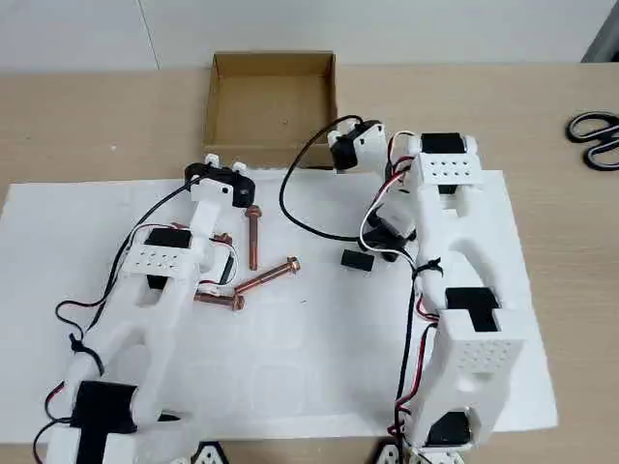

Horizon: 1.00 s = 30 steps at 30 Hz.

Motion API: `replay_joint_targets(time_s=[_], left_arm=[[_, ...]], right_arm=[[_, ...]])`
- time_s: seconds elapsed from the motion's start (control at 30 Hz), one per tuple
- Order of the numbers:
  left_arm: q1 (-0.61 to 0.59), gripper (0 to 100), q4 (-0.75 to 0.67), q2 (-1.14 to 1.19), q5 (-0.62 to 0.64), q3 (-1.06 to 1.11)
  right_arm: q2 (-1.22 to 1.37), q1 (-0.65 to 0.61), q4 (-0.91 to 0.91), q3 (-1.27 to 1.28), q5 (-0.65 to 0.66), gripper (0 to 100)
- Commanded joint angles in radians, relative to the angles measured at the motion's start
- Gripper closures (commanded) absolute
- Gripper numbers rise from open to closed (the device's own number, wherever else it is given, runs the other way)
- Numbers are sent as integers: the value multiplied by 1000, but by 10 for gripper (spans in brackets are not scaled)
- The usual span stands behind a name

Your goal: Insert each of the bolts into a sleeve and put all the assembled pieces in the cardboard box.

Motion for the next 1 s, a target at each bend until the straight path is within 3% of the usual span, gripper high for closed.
replay_joint_targets(time_s=[0.0,0.7,0.97], left_arm=[[2,992,-18,-9,6,-5],[2,992,-18,-9,6,-7],[2,992,-18,-8,8,-7]], right_arm=[[15,16,-28,-32,9,833],[153,13,-68,-32,15,835],[166,13,-71,-32,15,989]])
